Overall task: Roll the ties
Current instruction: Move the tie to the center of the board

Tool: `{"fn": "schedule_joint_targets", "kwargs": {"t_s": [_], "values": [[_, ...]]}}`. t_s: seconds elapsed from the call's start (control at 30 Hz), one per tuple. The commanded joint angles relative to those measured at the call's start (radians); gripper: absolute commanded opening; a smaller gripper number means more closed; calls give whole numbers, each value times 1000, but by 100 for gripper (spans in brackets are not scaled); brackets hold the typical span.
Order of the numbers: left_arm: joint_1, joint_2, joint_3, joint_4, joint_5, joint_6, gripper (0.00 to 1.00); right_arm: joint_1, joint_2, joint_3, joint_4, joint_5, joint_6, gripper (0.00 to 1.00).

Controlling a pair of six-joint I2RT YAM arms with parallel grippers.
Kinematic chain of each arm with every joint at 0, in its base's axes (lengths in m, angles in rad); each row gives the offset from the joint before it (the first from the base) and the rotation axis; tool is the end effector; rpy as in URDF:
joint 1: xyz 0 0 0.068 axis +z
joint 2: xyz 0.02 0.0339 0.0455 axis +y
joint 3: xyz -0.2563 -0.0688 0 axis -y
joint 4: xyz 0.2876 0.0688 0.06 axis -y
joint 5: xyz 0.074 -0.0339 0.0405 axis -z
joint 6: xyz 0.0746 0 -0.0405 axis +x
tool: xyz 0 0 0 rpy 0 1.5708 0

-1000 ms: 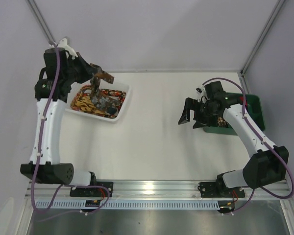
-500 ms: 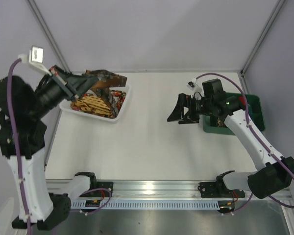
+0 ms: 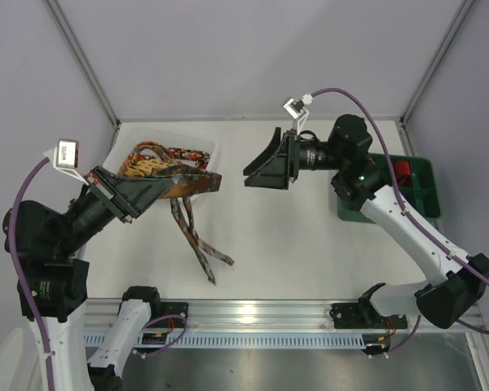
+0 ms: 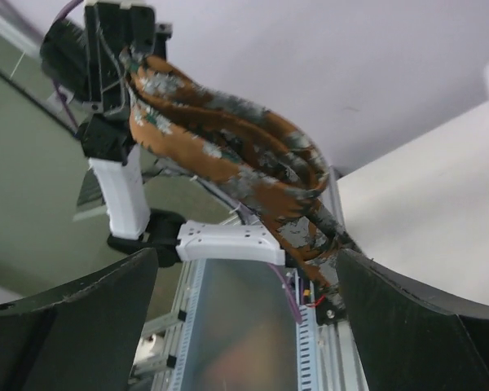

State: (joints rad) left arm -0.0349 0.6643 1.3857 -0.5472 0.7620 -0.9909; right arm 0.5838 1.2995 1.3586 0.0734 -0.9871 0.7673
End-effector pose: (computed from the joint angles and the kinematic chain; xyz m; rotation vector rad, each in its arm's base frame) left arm 0.1187 -0.0557 0.5287 -0.0523 1.5969 -1.3462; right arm 0.2569 0.2443 0.4525 -0.7925 1.6027 1.7275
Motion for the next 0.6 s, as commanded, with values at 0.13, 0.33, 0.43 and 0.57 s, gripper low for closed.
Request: {"fn": "schedule_joint_targets", "kwargs": {"t_s": [0.13,0.33,0.43,0.57], "values": [[1,-63,6,-54,39,-377,1,126,38,-42,298,-90,46,100],[1,-89,12,-79,39,-391,0,131,56,-107,509,-79,199,100],[1,-101,1,-63,43,-413,1,137,67,-127,565,-58,253,100],[1,-107,1,-48,45,-425,0,154,93,-121,601,-50,273,100]]}}
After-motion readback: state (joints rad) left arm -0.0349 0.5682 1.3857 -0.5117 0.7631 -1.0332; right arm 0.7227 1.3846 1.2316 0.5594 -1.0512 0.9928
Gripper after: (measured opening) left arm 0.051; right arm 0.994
